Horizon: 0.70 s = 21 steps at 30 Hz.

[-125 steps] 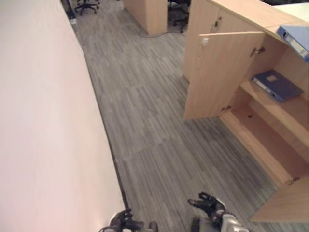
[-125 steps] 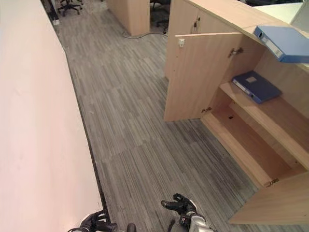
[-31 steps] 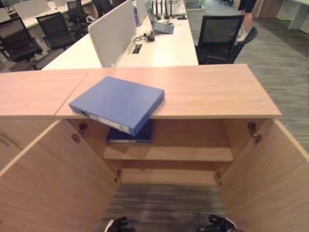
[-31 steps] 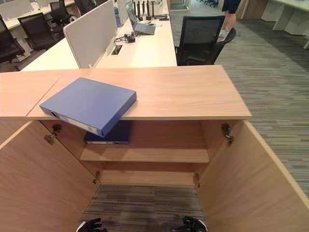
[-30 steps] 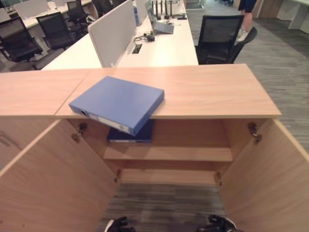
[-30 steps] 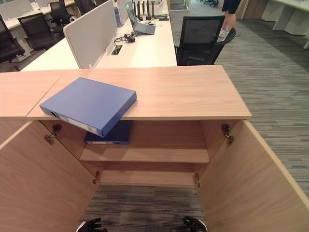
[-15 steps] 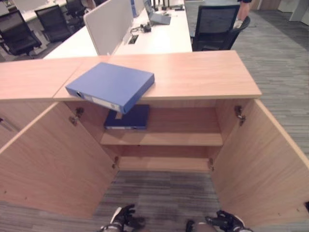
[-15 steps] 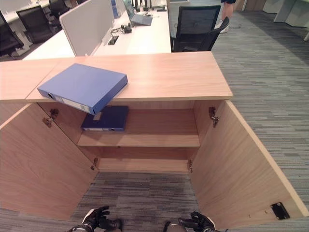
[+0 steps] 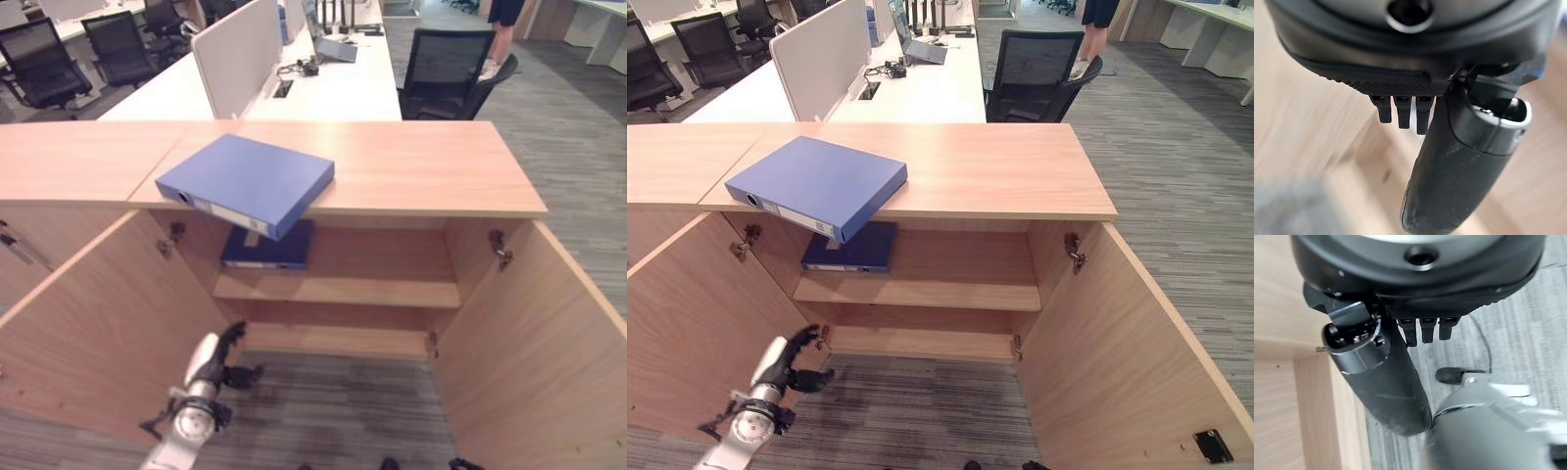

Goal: Put the empty folder in the office cabinet

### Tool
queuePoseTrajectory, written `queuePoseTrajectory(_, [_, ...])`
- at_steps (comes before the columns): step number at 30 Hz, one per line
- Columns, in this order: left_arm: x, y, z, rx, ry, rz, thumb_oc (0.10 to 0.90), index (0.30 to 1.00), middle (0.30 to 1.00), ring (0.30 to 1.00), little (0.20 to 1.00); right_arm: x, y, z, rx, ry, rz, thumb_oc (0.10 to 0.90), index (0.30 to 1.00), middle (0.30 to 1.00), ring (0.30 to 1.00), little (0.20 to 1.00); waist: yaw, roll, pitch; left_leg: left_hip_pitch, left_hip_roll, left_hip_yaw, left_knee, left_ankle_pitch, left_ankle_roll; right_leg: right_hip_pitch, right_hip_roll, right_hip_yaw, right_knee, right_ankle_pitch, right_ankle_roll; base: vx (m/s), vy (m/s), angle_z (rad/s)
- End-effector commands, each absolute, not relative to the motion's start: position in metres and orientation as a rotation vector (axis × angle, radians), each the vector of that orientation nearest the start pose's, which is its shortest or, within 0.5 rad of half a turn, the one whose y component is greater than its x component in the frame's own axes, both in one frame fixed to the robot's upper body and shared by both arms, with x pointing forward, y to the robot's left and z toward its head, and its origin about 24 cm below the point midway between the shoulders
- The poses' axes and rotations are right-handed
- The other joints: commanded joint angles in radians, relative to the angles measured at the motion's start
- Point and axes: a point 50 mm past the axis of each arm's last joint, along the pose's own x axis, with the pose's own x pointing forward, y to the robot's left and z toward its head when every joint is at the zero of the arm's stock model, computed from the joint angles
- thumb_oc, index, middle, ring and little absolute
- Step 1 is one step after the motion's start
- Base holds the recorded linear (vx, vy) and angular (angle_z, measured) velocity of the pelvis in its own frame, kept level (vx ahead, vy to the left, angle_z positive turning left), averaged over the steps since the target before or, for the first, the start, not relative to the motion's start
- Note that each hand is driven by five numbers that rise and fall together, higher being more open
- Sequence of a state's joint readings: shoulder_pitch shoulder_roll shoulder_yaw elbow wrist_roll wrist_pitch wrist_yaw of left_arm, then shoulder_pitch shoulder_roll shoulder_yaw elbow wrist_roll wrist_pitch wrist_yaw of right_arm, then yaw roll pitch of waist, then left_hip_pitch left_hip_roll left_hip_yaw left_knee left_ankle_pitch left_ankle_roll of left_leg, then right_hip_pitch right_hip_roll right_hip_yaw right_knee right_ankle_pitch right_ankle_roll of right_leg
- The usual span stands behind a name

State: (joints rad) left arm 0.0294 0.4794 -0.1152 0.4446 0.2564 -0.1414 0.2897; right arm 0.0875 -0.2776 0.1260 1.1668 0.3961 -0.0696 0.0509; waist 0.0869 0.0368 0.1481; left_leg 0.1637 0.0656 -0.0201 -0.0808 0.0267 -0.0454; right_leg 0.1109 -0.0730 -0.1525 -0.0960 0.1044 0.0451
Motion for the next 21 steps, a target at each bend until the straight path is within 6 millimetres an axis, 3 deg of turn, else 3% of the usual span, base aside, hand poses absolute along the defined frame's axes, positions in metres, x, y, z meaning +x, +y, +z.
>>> queuePoseTrajectory(1, [0.253, 0.272, 0.037, 0.919, -0.047, 0.253, 0.8, 0.9, 0.9, 0.9, 0.9, 0.098, -0.238, -0.153, 0.063, 1.038, -0.245, 0.8, 0.9, 0.9, 0.9, 0.9, 0.011, -0.058, -0.023, -0.051, 0.002, -0.011, -0.006, -0.015, -0.042, 0.095, -0.048, 0.003, 0.04, -0.156, 0.092, 0.02, 0.038, -0.01])
queuePoseTrajectory(3, [0.257, 0.271, 0.053, 0.891, -0.119, 0.295, 0.8, 0.9, 0.9, 0.9, 0.9, 0.098, -0.235, -0.154, 0.06, 1.047, -0.233, 0.8, 0.9, 0.9, 0.9, 0.9, 0.015, -0.067, -0.026, -0.05, -0.004, -0.003, -0.006, -0.024, -0.037, 0.089, -0.053, 0.01, 0.037, -0.146, 0.101, 0.01, 0.056, -0.04])
queuePoseTrajectory(7, [0.256, 0.264, 0.056, 0.841, -0.14, 0.277, 0.8, 0.9, 0.9, 0.9, 0.9, 0.096, -0.232, -0.156, 0.062, 1.061, -0.224, 0.8, 0.9, 0.9, 0.9, 0.9, 0.02, -0.074, -0.03, -0.045, -0.009, 0.005, -0.006, -0.036, -0.029, 0.084, -0.062, 0.018, 0.041, -0.142, 0.108, 0.02, 0.059, -0.08])
queuePoseTrajectory(13, [0.252, 0.245, 0.038, 0.672, -0.079, 0.192, 0.8, 0.9, 0.9, 0.9, 0.9, 0.097, -0.233, -0.156, 0.071, 1.075, -0.245, 0.8, 0.9, 0.9, 0.9, 0.9, 0.021, -0.078, -0.026, -0.038, -0.032, 0.019, -0.006, -0.053, -0.001, 0.051, -0.094, 0.032, 0.109, -0.142, 0.131, 0.01, 0.113, -0.1])
queuePoseTrajectory(17, [0.246, 0.236, 0.023, 0.613, -0.008, 0.109, 0.8, 0.9, 0.9, 0.9, 0.9, 0.099, -0.234, -0.156, 0.092, 1.075, -0.265, 0.8, 0.9, 0.9, 0.9, 0.9, 0.026, -0.072, -0.01, -0.023, -0.054, 0.024, -0.003, -0.08, 0.027, -0.006, -0.116, 0.048, 0.238, -0.143, 0.163, 0.04, 0.149, -0.12])
queuePoseTrajectory(19, [0.239, 0.234, 0.012, 0.59, 0.054, 0.078, 0.8, 0.9, 0.9, 0.9, 0.9, 0.101, -0.234, -0.156, 0.118, 1.074, -0.286, 0.8, 0.9, 0.9, 0.9, 0.9, 0.021, -0.062, 0.017, -0.002, -0.063, 0.018, 0.001, -0.091, 0.052, -0.092, -0.13, 0.056, 0.422, -0.037, 0.197, 0.0, 0.16, -0.14])
queuePoseTrajectory(21, [0.238, 0.233, 0.011, 0.587, 0.064, 0.069, 0.8, 0.9, 0.9, 0.9, 0.9, 0.105, -0.235, -0.155, 0.118, 1.066, -0.29, 0.8, 0.9, 0.9, 0.9, 0.9, 0.019, -0.051, 0.031, 0.0, -0.06, 0.02, 0.003, -0.091, 0.06, -0.129, -0.13, 0.056, 0.495, -0.008, 0.208, -0.03, 0.089, -0.17])
